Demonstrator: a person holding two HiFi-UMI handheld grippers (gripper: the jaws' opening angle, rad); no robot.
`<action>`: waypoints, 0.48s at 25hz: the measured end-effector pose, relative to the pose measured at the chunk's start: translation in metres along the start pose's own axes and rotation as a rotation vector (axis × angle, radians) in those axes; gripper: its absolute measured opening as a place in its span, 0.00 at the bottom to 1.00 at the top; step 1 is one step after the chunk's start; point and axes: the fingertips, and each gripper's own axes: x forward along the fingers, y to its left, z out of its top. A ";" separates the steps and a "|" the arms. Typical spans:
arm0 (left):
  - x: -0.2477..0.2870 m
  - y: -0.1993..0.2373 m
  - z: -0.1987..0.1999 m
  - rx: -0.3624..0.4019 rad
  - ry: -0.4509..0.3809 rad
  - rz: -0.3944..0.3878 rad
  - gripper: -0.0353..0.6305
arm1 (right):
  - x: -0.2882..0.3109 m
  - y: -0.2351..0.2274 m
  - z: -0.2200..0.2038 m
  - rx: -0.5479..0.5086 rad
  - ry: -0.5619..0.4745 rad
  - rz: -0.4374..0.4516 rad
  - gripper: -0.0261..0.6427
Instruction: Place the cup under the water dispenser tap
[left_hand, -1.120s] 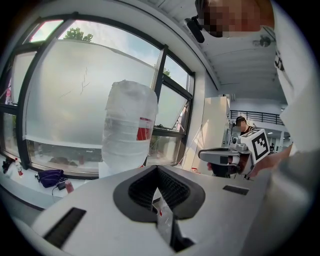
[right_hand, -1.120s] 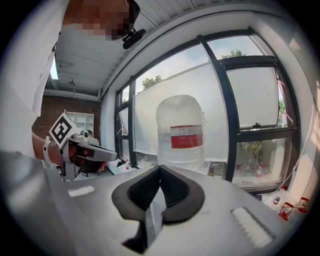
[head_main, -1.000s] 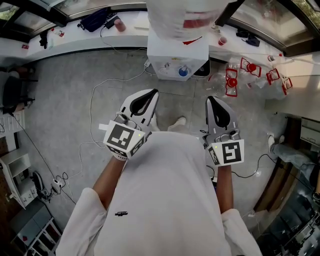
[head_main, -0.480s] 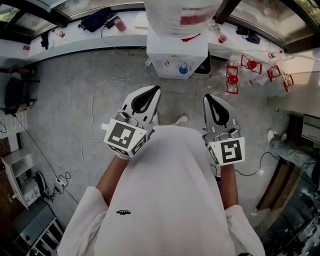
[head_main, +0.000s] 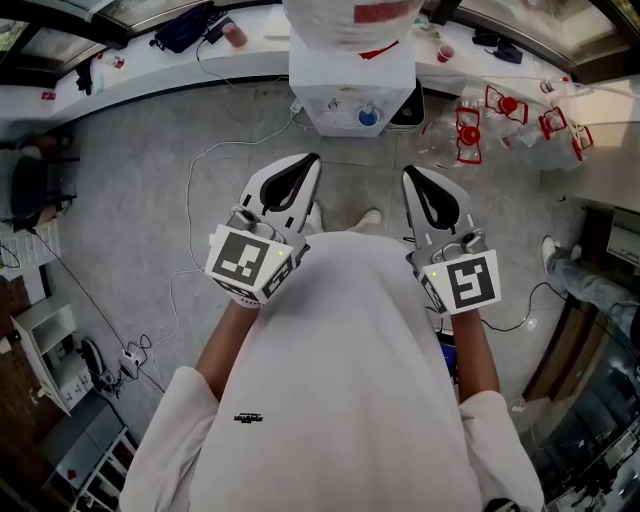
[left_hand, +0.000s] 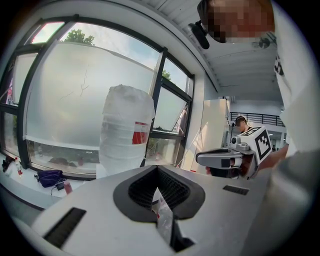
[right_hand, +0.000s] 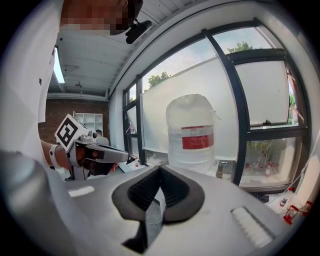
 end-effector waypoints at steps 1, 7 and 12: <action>-0.001 0.001 -0.001 -0.001 0.001 0.000 0.05 | 0.000 0.001 0.000 0.002 -0.004 -0.001 0.06; -0.003 0.002 -0.003 -0.006 0.002 -0.007 0.05 | 0.000 0.000 0.001 0.028 -0.008 -0.032 0.06; -0.004 0.003 -0.001 -0.008 -0.004 -0.009 0.05 | 0.001 0.001 0.000 0.028 -0.007 -0.041 0.06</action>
